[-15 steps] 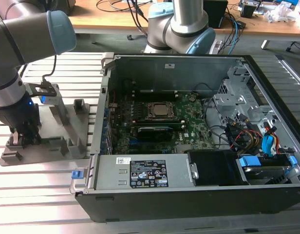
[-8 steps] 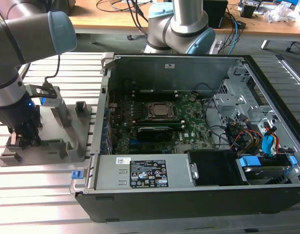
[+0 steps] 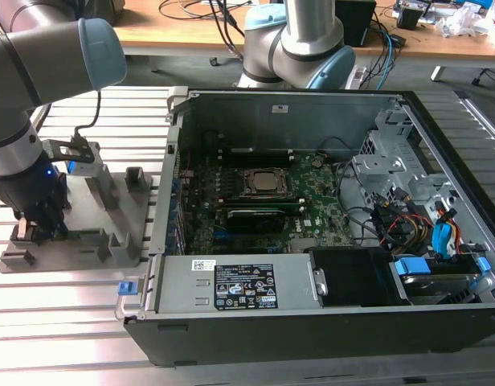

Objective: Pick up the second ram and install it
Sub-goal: 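Pick up the second ram and move it above second insertion slot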

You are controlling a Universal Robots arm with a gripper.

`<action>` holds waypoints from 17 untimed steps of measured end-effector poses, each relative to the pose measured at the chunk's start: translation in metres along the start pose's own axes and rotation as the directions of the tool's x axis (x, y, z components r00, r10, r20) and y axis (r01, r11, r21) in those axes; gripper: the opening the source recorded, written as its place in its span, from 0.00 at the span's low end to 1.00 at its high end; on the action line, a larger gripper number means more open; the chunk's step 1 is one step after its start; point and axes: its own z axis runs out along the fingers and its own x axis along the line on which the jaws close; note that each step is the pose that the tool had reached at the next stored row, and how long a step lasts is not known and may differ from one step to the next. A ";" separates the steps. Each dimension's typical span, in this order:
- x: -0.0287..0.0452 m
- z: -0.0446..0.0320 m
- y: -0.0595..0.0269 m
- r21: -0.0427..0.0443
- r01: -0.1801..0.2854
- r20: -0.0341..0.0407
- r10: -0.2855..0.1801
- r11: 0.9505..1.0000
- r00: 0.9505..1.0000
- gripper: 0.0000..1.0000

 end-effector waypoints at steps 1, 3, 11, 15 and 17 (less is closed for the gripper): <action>0.0000 -0.0015 0.0001 0.000 0.000 0.000 0.000 1.000 1.000 0.14; 0.0000 -0.0048 0.0002 0.000 0.000 0.000 0.000 1.000 1.000 0.14; 0.0000 -0.0149 0.0007 0.000 0.000 0.000 0.000 1.000 1.000 0.14; -0.0001 -0.0221 0.0010 0.000 0.000 0.000 0.000 1.000 1.000 0.14; 0.0000 -0.0248 0.0011 0.000 0.000 0.000 0.000 1.000 1.000 0.14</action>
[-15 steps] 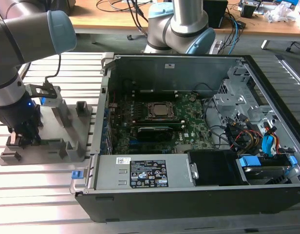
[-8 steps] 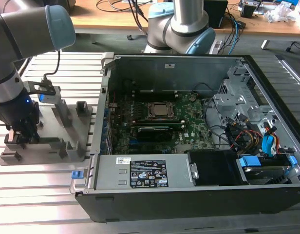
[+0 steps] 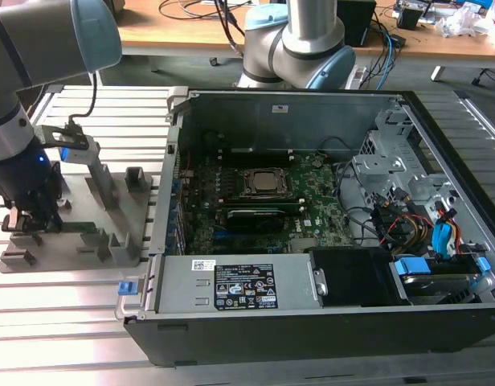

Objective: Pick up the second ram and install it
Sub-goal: 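Pick up the second ram and move it above second insertion slot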

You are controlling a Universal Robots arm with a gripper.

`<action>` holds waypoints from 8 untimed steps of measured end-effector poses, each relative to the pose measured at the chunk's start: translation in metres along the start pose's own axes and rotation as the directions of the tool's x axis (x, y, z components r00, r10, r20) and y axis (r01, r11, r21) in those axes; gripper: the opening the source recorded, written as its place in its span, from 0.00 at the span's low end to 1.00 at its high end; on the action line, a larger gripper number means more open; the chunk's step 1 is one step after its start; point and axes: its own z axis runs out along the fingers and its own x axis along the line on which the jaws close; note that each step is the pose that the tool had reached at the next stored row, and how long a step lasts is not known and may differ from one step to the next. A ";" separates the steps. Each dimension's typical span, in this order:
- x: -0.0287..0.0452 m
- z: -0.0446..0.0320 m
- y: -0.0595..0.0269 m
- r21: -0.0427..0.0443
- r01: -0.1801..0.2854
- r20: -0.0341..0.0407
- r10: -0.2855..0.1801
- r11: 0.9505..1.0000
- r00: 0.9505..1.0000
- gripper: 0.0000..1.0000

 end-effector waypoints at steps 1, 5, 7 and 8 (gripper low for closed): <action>0.0000 -0.0007 0.0000 0.000 0.000 0.000 0.000 1.000 1.000 0.14; 0.0000 -0.0062 0.0003 0.000 0.000 0.000 0.000 1.000 1.000 0.14; 0.0000 -0.0081 0.0003 0.000 0.000 0.000 0.000 1.000 1.000 0.14; 0.0000 -0.0089 0.0004 0.000 0.000 0.000 0.000 1.000 1.000 0.14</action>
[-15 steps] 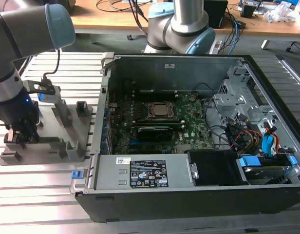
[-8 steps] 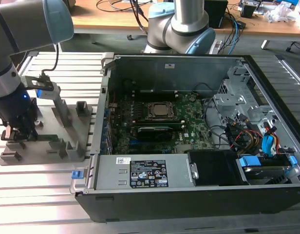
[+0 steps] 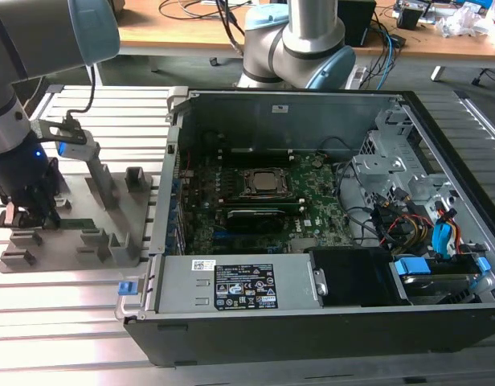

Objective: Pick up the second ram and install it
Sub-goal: 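Pick up the second ram and move it above second insertion slot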

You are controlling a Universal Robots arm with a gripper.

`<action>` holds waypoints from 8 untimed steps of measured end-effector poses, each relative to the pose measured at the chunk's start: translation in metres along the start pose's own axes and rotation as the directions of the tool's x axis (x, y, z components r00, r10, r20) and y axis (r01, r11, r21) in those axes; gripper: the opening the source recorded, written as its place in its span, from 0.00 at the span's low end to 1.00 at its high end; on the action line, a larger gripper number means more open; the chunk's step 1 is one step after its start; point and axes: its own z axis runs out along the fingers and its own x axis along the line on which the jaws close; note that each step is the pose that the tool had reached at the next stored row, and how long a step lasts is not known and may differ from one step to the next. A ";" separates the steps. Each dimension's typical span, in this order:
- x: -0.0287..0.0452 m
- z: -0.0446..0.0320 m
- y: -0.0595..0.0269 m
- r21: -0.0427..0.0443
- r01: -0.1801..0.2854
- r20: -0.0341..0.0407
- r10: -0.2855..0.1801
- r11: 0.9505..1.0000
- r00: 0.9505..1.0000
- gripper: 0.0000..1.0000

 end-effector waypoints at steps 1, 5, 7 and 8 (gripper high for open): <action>0.0000 -0.0015 0.0001 0.000 0.000 0.000 0.000 1.000 1.000 0.14; 0.0000 -0.0065 0.0003 0.000 0.000 0.000 0.000 1.000 1.000 0.14; 0.0000 -0.0105 0.0005 0.000 0.000 0.000 0.000 1.000 1.000 0.14; 0.0000 -0.0120 0.0005 0.000 0.000 0.000 0.000 1.000 1.000 0.14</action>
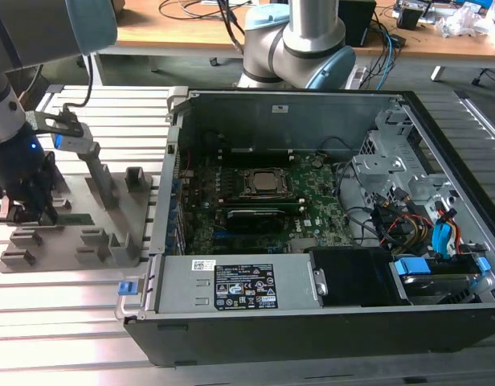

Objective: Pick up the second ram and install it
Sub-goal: 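Pick up the second ram and move it above second insertion slot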

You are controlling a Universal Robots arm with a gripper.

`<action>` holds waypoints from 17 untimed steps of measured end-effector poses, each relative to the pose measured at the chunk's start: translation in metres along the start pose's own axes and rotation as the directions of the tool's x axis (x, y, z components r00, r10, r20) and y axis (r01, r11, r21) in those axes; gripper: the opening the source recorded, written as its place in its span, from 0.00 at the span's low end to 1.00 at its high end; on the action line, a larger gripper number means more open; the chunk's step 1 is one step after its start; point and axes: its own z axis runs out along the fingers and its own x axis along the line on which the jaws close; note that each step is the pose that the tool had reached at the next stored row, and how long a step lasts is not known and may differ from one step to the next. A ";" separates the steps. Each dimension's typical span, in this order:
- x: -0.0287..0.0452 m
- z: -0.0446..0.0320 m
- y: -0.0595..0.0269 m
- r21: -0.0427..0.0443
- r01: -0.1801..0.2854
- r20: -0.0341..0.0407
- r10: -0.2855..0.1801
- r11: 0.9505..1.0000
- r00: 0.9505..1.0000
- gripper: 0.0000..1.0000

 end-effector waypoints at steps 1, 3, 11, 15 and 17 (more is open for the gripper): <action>0.0000 -0.0015 0.0001 0.000 0.000 0.000 0.000 1.000 1.000 0.14; 0.0000 -0.0058 0.0003 0.000 0.000 0.000 0.000 1.000 1.000 0.14; 0.0000 -0.0227 0.0010 0.000 0.000 0.000 0.000 1.000 1.000 0.14; -0.0001 -0.0300 0.0014 0.000 0.000 0.000 0.000 1.000 1.000 0.14; 0.0000 -0.0327 0.0015 0.000 0.000 0.000 0.000 1.000 1.000 0.14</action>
